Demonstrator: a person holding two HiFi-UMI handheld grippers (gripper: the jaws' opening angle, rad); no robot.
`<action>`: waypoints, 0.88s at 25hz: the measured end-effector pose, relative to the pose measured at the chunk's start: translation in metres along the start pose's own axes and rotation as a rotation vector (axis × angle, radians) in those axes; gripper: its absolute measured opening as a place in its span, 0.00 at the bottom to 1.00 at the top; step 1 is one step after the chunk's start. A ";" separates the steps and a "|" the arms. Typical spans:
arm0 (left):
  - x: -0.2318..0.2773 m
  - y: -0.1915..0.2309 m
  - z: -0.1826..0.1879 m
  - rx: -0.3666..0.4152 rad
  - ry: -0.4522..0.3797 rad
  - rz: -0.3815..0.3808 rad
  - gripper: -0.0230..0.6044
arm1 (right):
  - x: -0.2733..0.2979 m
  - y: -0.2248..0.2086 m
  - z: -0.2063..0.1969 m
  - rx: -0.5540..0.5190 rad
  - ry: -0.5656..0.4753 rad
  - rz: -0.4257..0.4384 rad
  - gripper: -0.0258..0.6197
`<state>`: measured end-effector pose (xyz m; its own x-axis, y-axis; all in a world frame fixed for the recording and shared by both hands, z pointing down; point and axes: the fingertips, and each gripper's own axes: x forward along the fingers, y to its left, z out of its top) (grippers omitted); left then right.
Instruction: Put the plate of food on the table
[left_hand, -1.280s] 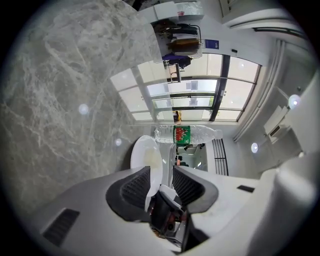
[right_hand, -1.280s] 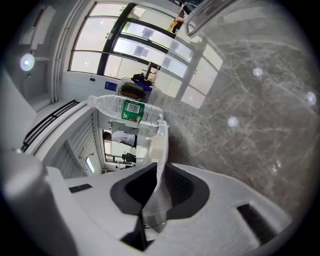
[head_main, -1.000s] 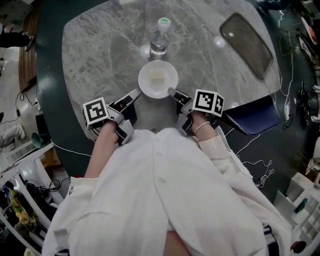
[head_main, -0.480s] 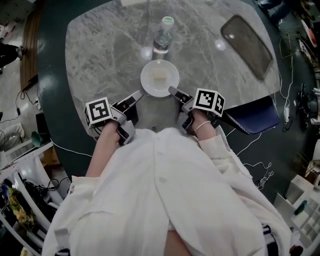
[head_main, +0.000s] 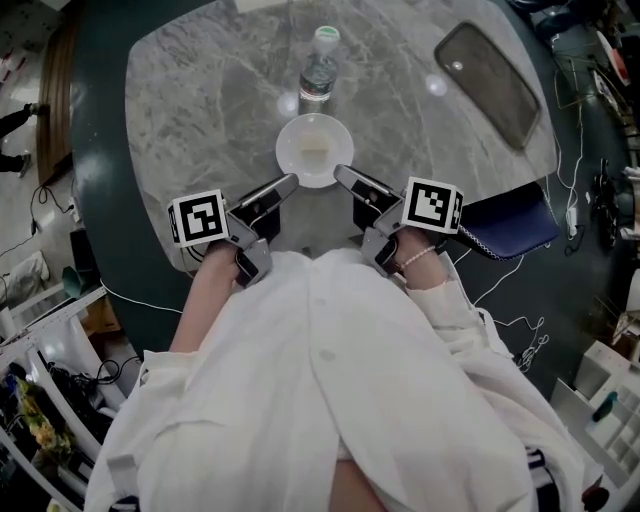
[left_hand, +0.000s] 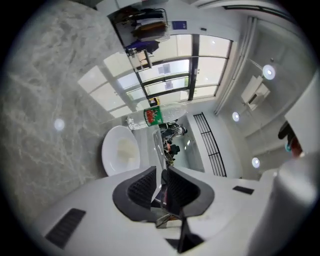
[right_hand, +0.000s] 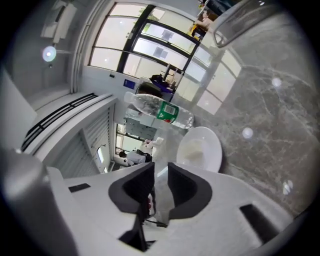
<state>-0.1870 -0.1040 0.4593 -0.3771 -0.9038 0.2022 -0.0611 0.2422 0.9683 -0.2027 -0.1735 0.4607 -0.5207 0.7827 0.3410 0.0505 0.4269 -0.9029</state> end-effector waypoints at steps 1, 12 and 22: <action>0.002 -0.008 0.000 0.067 0.015 -0.018 0.15 | -0.001 0.011 0.000 -0.033 0.013 0.026 0.14; -0.004 -0.068 0.022 0.387 -0.083 -0.146 0.09 | -0.013 0.069 0.010 -0.348 0.089 0.174 0.04; 0.018 -0.063 0.014 0.384 -0.041 -0.123 0.08 | -0.029 0.070 -0.006 -0.456 0.250 0.180 0.04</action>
<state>-0.2026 -0.1303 0.4003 -0.3818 -0.9213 0.0741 -0.4458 0.2538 0.8584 -0.1789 -0.1633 0.3895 -0.2542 0.9215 0.2938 0.5128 0.3859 -0.7669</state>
